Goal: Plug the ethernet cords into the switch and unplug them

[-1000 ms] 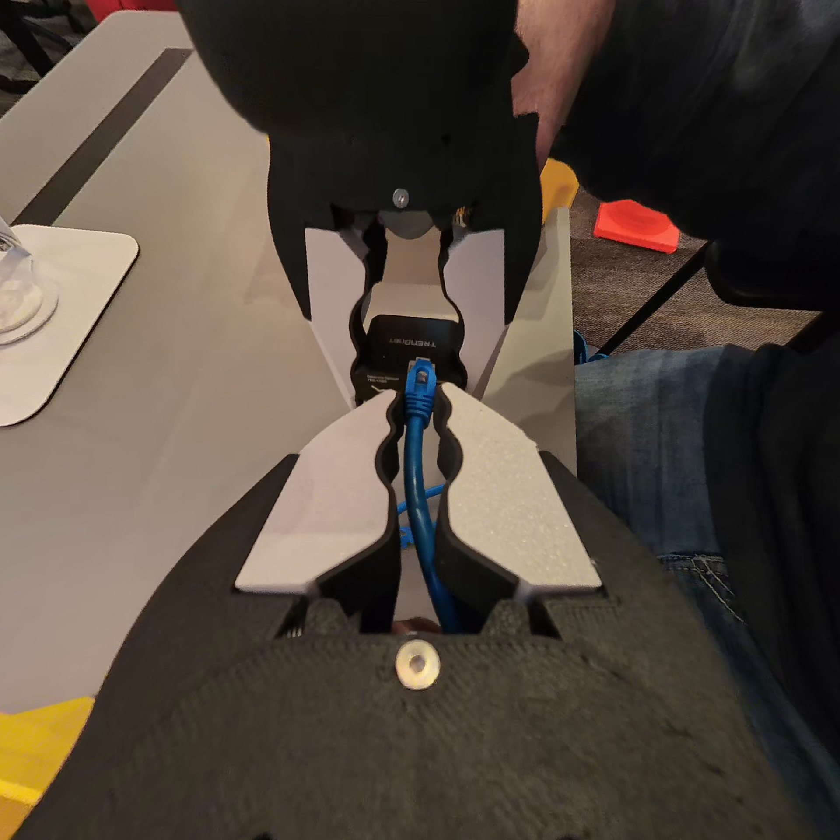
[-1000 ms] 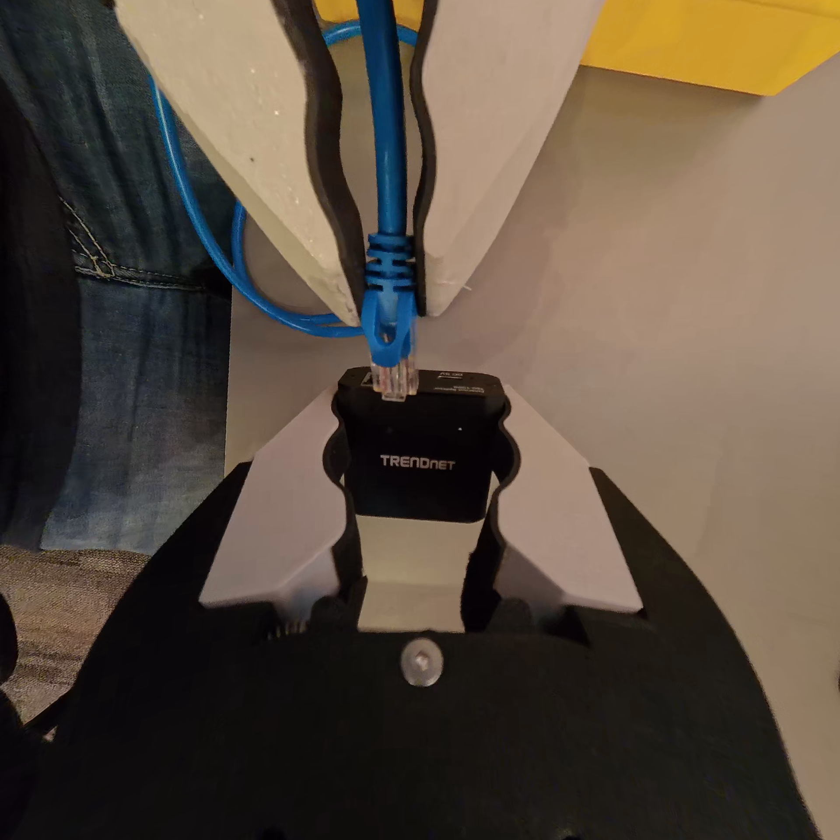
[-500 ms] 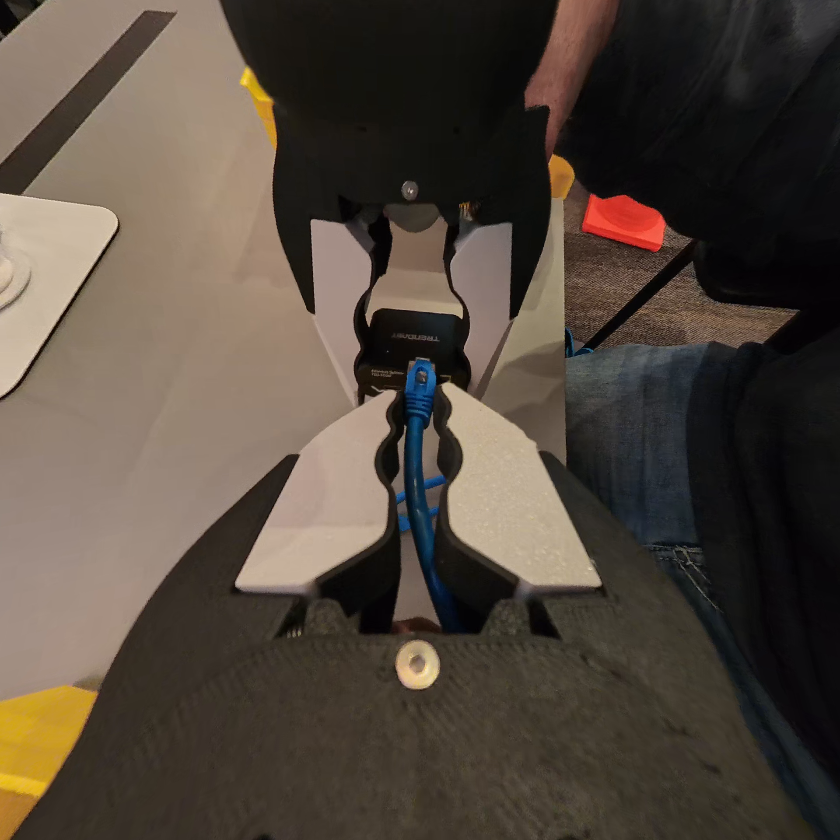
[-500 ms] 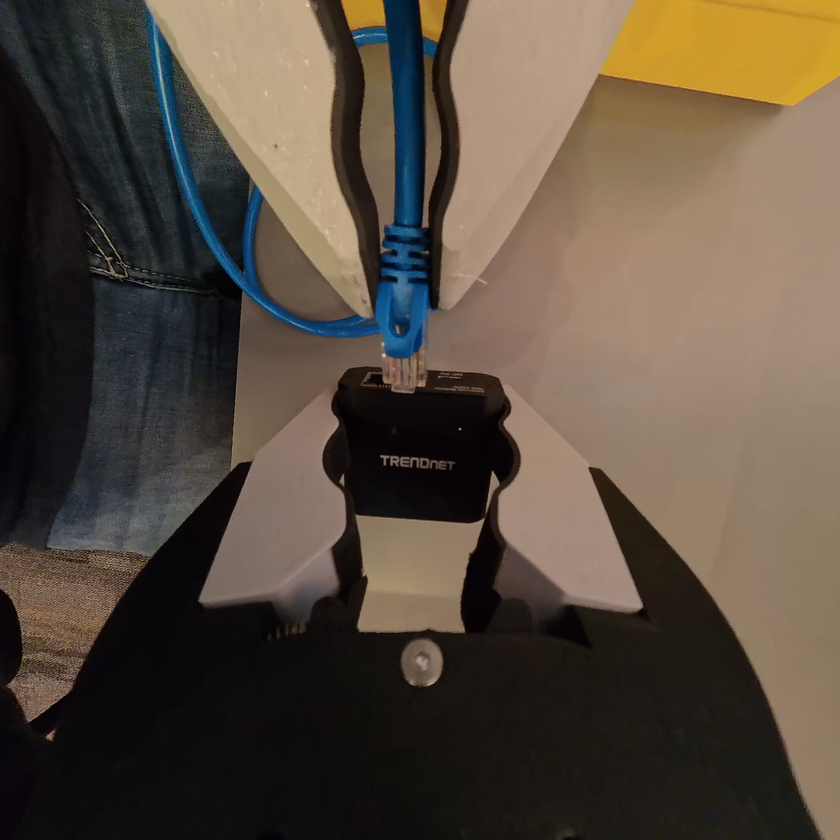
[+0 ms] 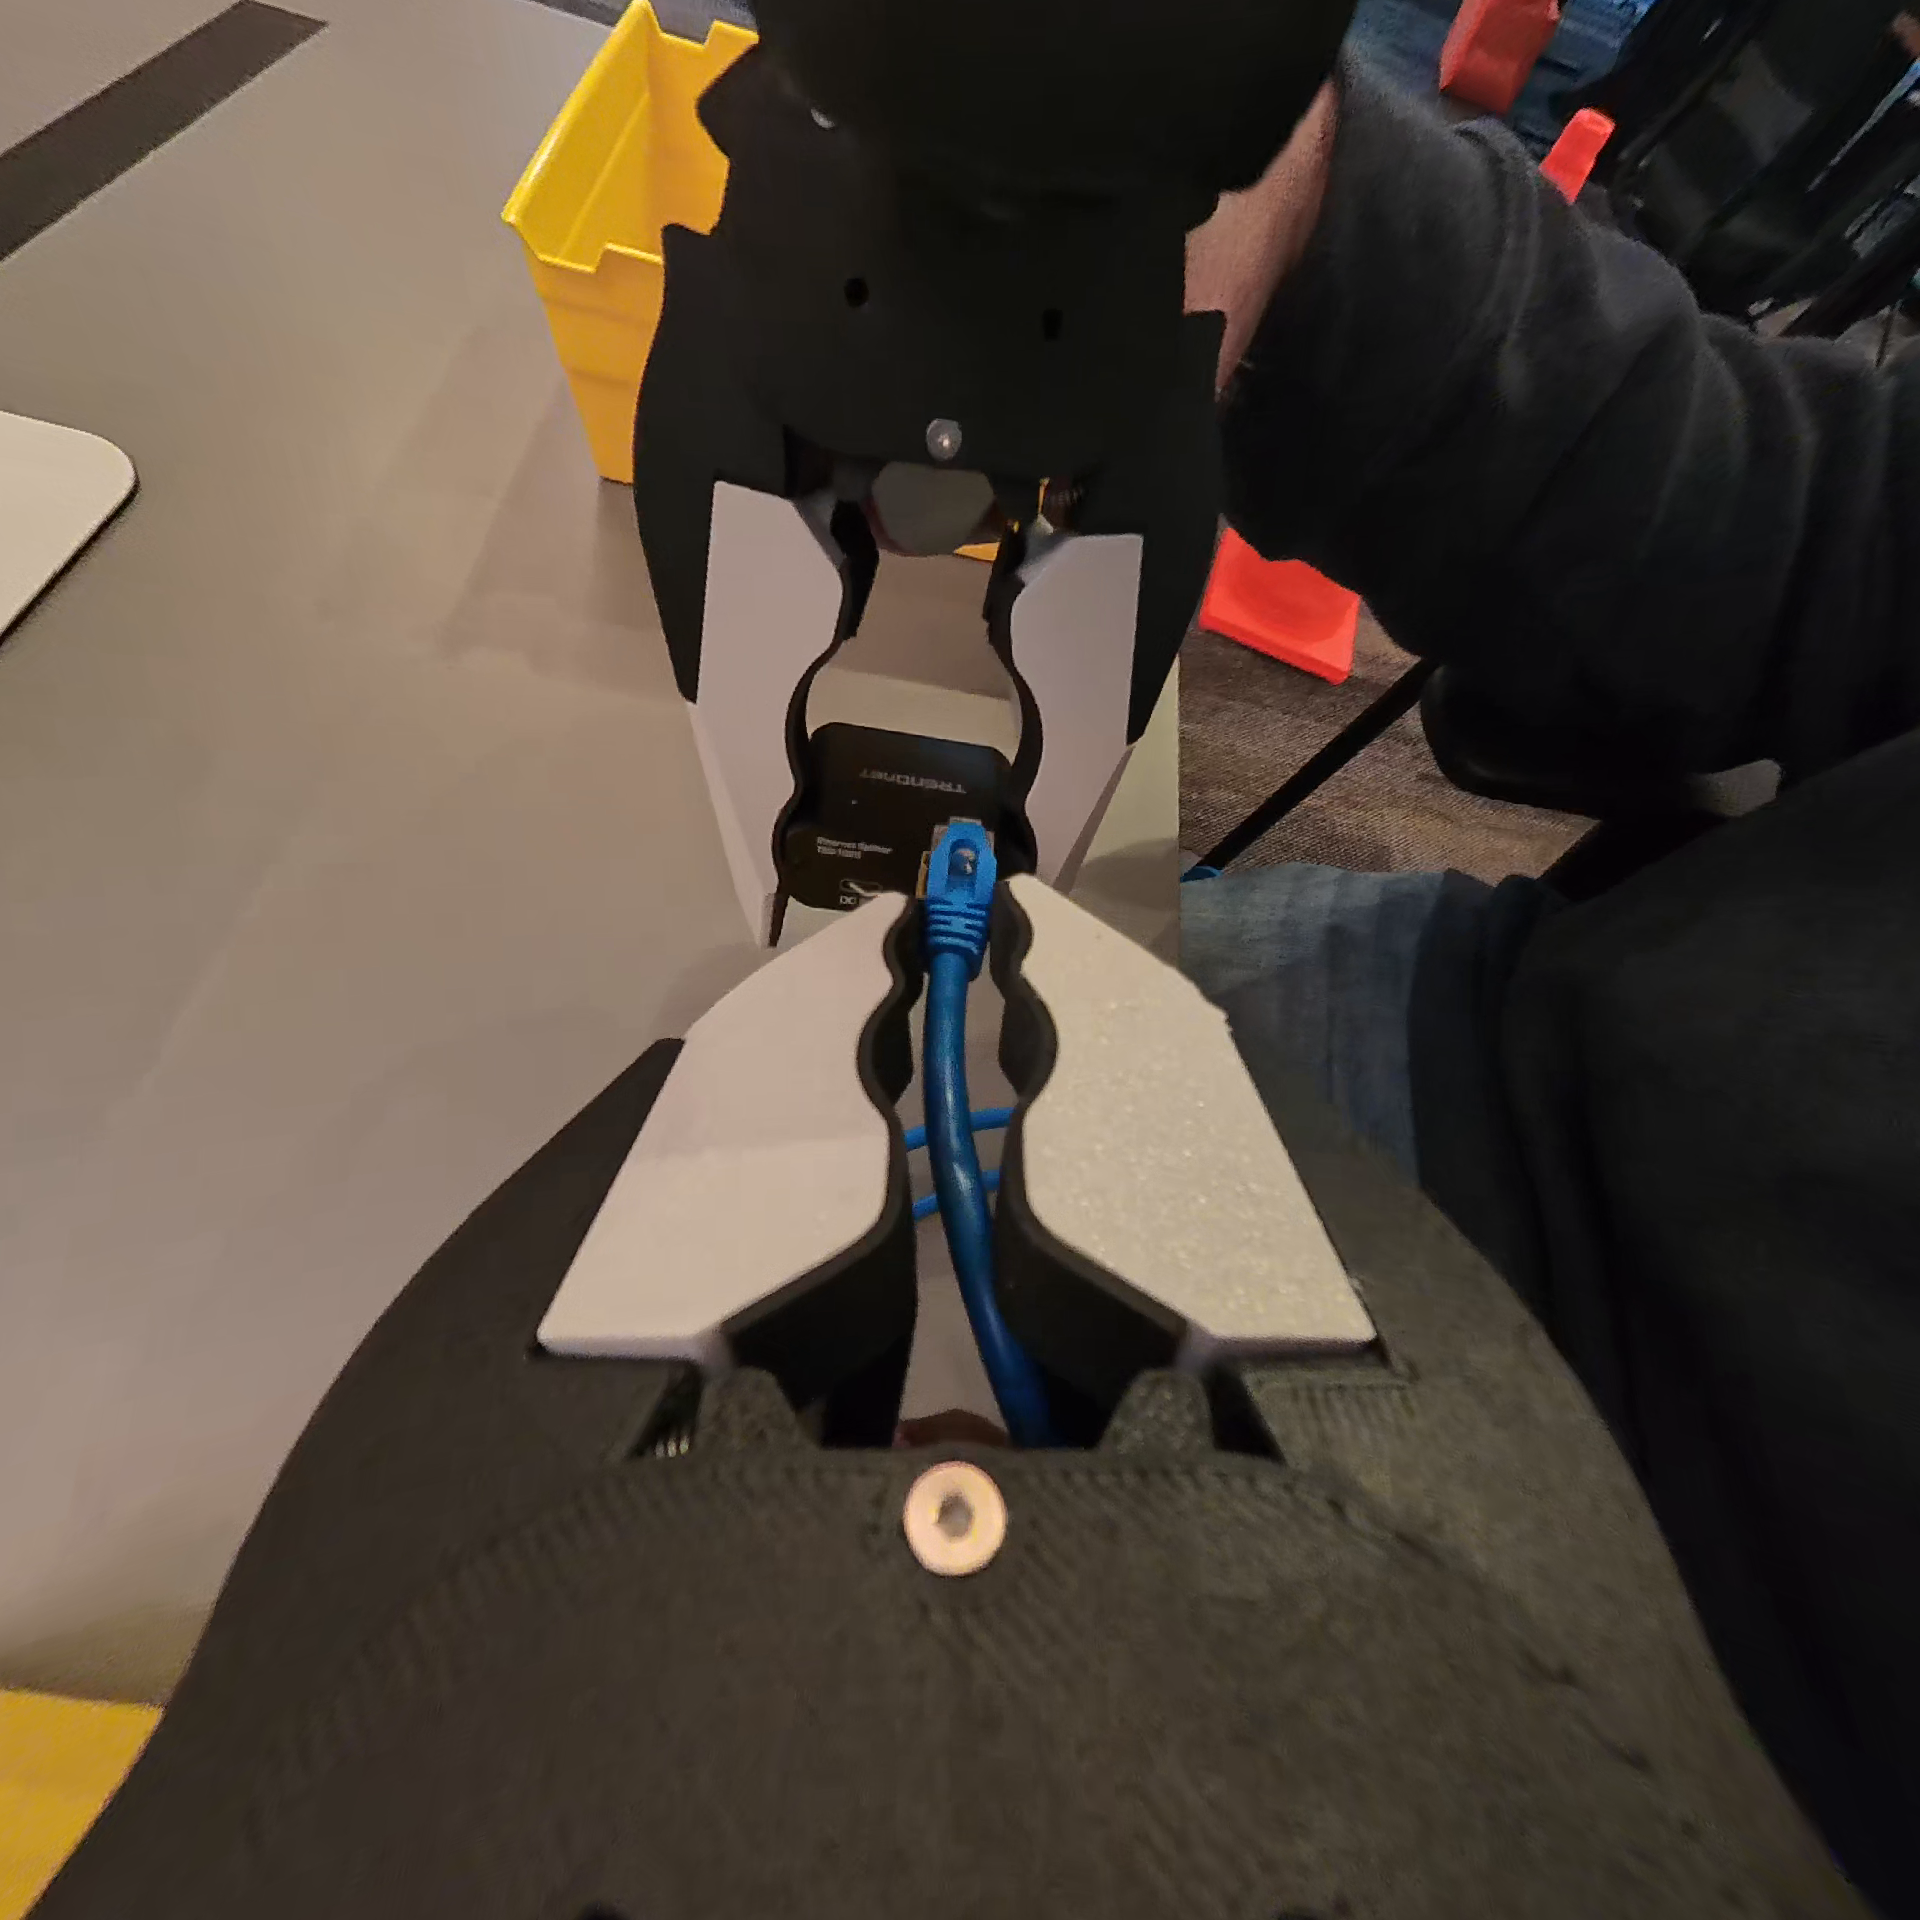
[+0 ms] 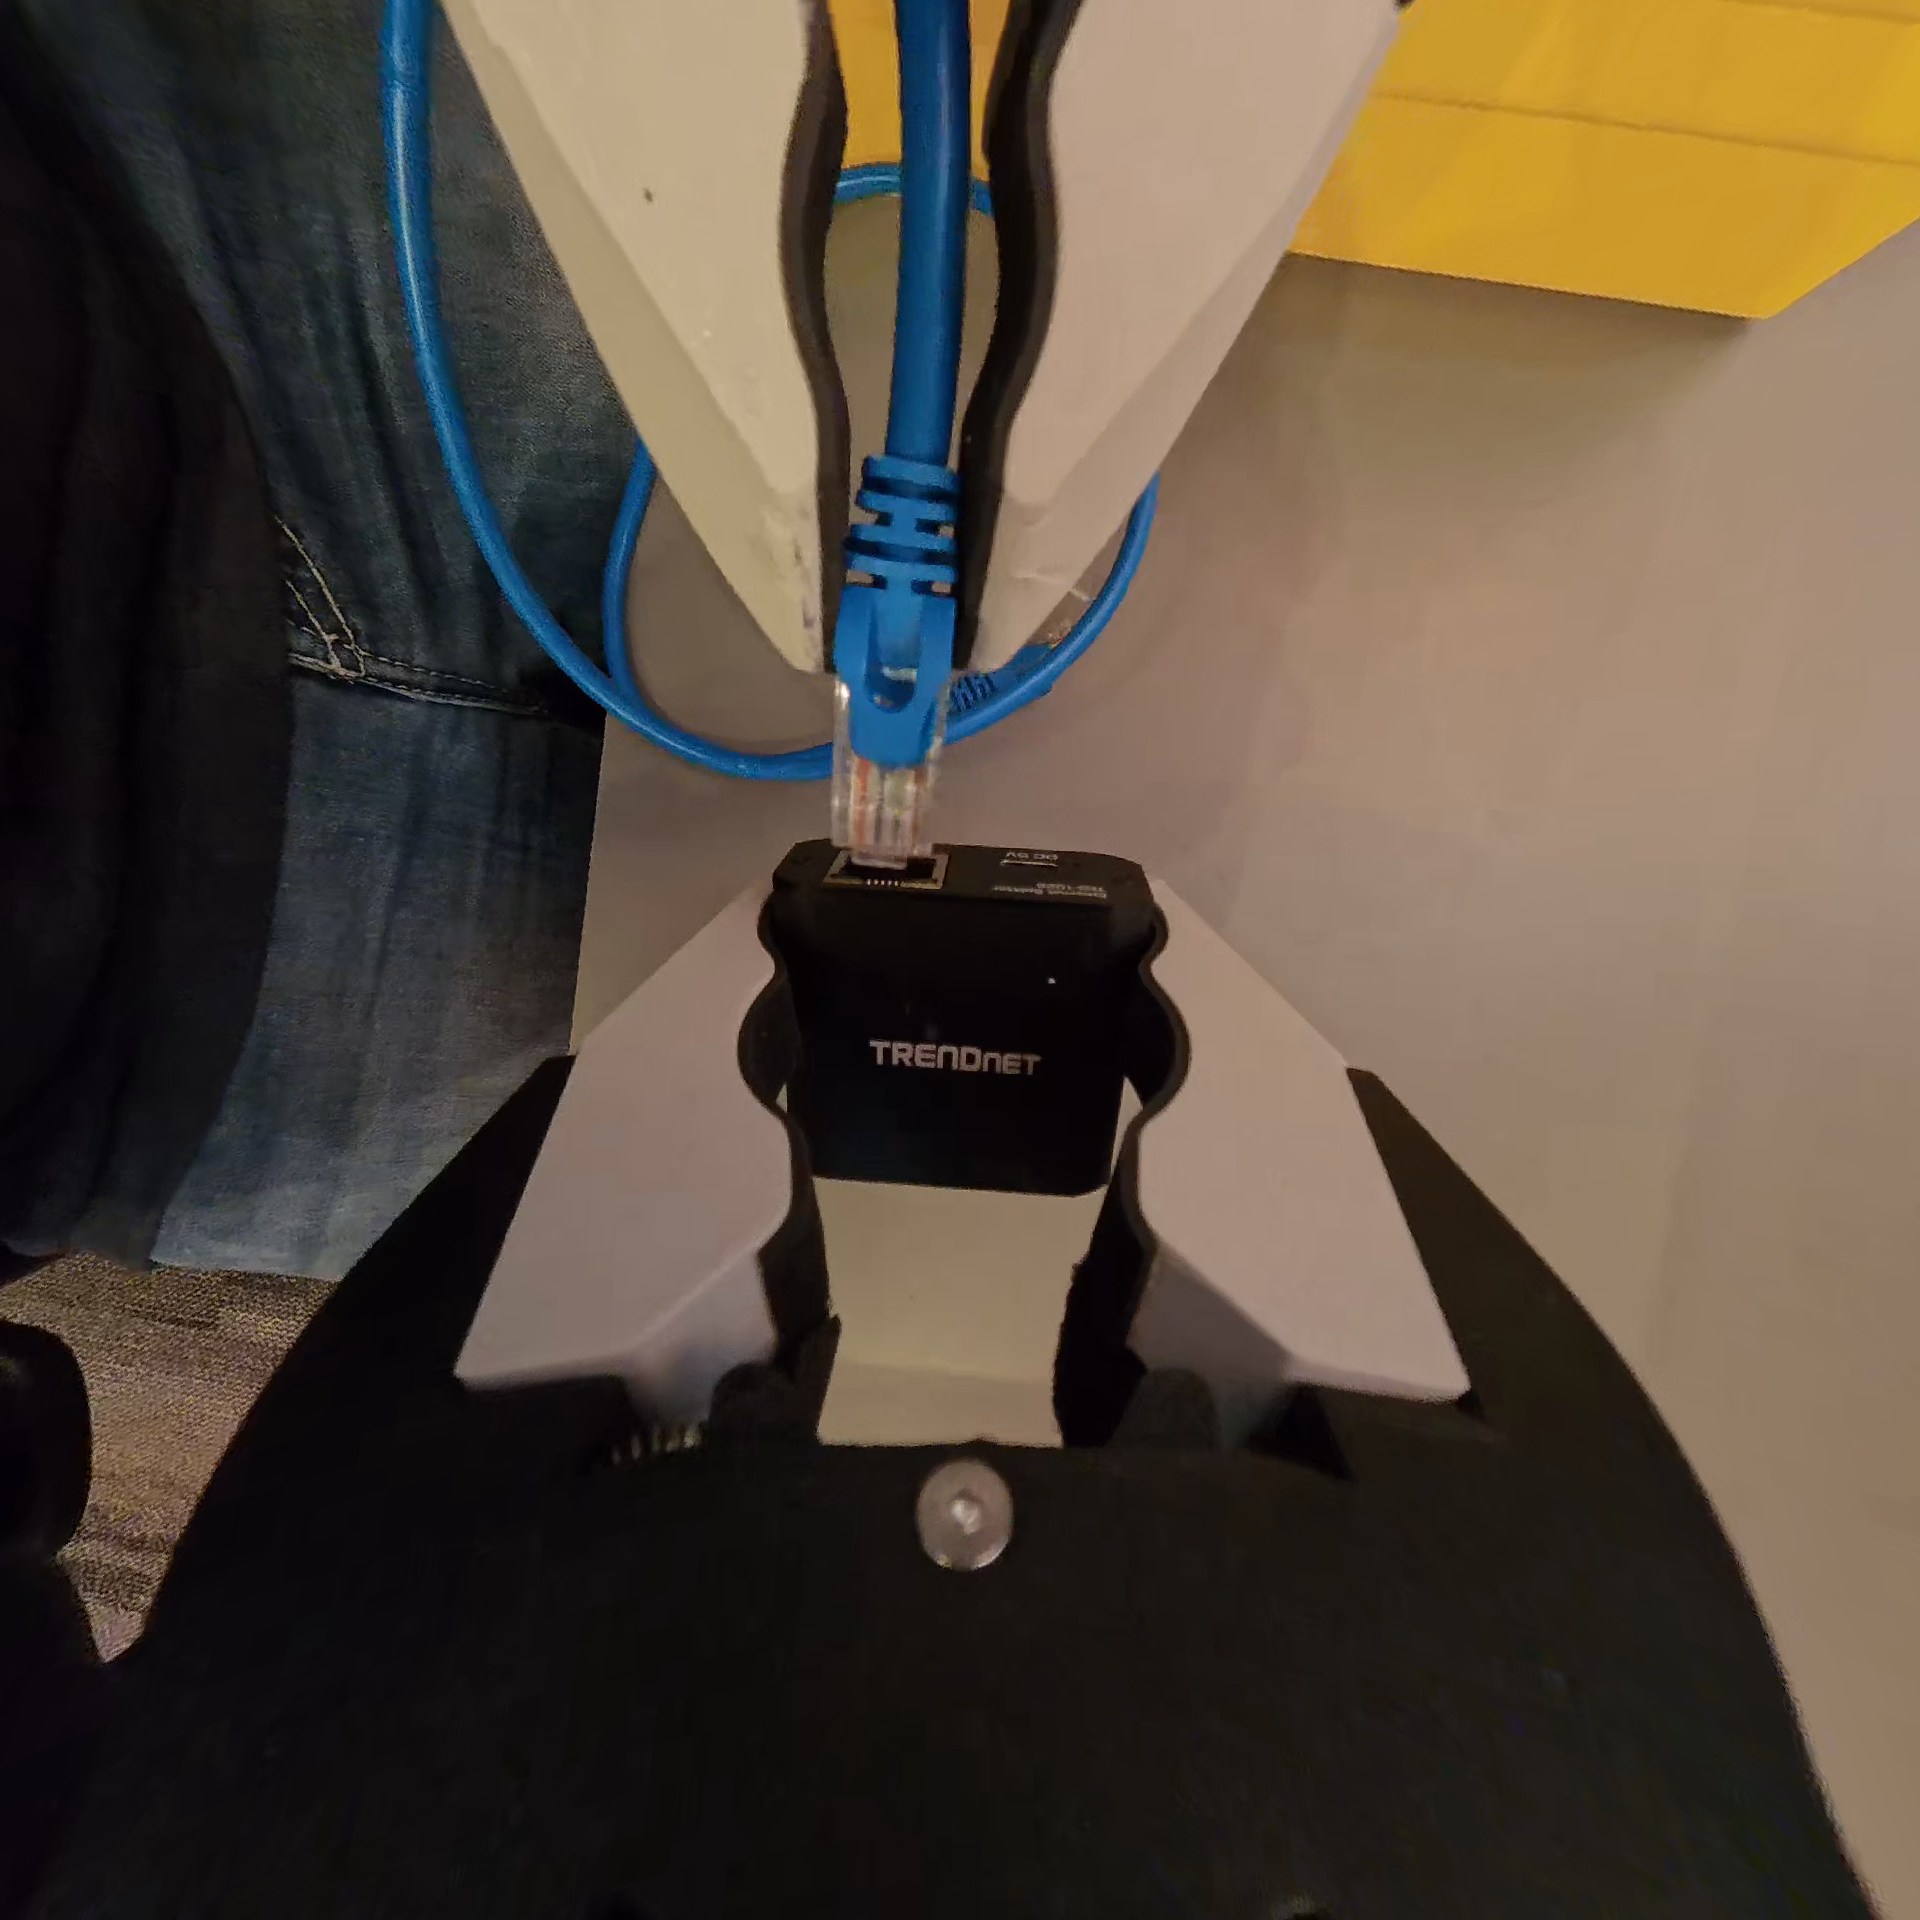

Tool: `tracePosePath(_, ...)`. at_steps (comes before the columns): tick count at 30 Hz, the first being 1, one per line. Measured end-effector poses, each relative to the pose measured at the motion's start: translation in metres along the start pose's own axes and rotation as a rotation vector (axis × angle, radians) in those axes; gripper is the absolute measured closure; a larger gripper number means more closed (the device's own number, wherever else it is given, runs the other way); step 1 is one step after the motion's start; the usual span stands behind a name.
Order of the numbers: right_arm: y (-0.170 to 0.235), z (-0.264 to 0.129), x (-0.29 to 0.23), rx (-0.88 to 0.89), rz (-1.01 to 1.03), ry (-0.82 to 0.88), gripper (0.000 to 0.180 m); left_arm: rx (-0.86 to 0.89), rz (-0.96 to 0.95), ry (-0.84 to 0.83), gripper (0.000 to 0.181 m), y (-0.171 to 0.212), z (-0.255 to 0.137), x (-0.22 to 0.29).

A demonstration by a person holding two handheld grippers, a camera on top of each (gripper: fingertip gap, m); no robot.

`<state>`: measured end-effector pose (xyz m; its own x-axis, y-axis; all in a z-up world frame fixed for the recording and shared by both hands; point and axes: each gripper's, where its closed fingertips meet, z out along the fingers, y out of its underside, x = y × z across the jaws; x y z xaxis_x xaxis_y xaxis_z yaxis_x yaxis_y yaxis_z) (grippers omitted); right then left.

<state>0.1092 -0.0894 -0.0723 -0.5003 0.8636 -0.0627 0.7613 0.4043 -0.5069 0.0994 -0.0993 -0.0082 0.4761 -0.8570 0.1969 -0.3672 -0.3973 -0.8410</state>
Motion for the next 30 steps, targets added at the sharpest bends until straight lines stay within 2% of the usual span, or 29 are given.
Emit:
tracePosePath(6, -0.001, -0.002, -0.001, 0.015, 0.006, -0.005, 0.120, -0.073, 0.006, -0.027, 0.169, 0.009, 0.005, -0.001)
tracePosePath(30, -0.012, -0.010, -0.001, 0.079, 0.020, -0.006, 0.120, -0.071, 0.093, -0.098, 0.169, 0.003, 0.009, 0.002)
